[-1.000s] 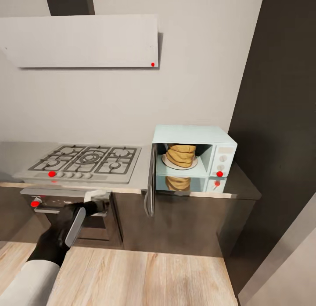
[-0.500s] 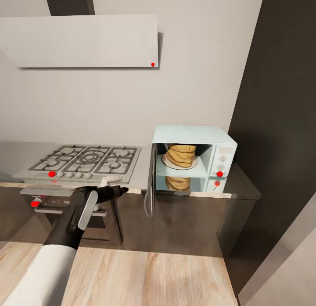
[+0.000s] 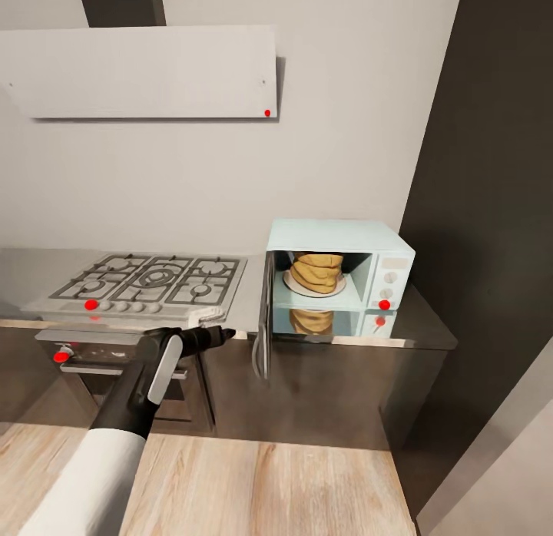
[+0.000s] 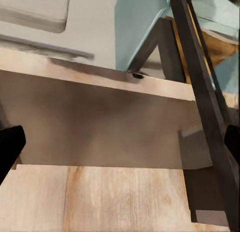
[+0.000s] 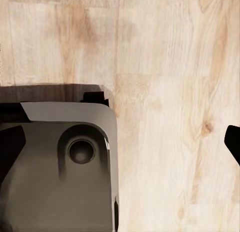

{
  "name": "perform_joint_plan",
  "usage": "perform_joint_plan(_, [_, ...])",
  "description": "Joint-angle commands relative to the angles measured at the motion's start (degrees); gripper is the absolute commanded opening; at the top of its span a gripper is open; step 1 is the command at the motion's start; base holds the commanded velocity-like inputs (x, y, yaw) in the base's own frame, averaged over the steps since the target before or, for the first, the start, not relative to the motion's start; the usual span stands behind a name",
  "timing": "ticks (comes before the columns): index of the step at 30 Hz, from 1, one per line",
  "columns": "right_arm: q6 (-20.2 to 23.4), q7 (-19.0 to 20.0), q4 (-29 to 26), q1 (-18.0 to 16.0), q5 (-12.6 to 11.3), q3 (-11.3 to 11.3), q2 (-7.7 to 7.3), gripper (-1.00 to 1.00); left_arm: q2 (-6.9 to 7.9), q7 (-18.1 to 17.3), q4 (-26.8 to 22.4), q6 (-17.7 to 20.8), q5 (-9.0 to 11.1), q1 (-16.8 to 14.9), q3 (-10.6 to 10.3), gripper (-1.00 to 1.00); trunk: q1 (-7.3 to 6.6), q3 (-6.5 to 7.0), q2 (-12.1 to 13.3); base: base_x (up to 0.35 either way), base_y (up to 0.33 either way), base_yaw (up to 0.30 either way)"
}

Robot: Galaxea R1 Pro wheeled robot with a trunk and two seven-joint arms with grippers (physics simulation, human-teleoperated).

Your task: In the kitchen, take the popcorn bag from the countertop, put it into the microwave, and heat it until the popcorn is cooked so the cooked popcorn ends up inside the bag.

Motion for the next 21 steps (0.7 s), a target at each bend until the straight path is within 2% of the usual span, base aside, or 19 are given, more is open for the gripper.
perform_joint_plan(1, [-0.3,0.0,0.2,-0.1,0.4,-0.5,-0.01,1.0,-0.15,-0.2,0.1,0.1,0.0,0.0,0.0,1.0,0.01,-0.07,-0.1,0.0,0.0,-0.08])
perform_joint_plan(5, [0.0,-0.1,0.2,-0.1,0.2,-0.4,0.03,1.0,-0.25,-3.8,0.3,-3.4,-0.1,0.0,-0.2,1.0,0.01,-0.03,-0.1,0.0,0.0,-0.188])
perform_joint_plan(6, [0.0,-0.1,0.2,-0.1,0.2,-0.4,0.04,1.0,-0.21,-5.4,0.4,-4.6,-0.1,0.0,-0.3,1.0,0.01,-0.02,-0.1,0.0,0.0,-0.224])
perform_joint_plan(7, [0.1,-0.1,0.2,-0.1,0.2,-0.4,0.04,1.0,-0.15,-8.8,1.0,-6.2,-0.3,0.0,-0.3,1.0,0.01,-0.02,-0.1,0.0,0.0,-0.232])
perform_joint_plan(8, [0.1,-0.1,0.2,-0.1,0.2,-0.4,0.04,1.0,-0.12,-10.1,1.4,-6.6,-0.4,0.0,-0.4,1.0,0.01,-0.02,-0.1,0.0,0.0,-0.234])
perform_joint_plan(14, [0.1,-0.1,0.2,-0.1,0.2,-0.4,0.04,1.0,-0.11,-12.5,2.0,-7.4,-0.7,0.0,-0.4,1.0,0.01,-0.02,-0.1,0.0,0.0,-0.237])
perform_joint_plan(16, [0.1,-0.1,0.2,-0.1,0.2,-0.4,0.02,1.0,-0.12,-12.5,1.9,-7.4,-0.7,0.0,-1.5,1.0,0.01,-0.02,-0.1,0.0,0.0,-0.221])
perform_joint_plan(21, [-0.1,-0.1,0.2,-0.1,0.2,-0.5,-0.06,1.0,-0.14,-12.4,1.6,-7.4,-0.7,0.0,-7.2,1.0,0.01,-0.02,-0.1,0.0,0.0,-0.19])
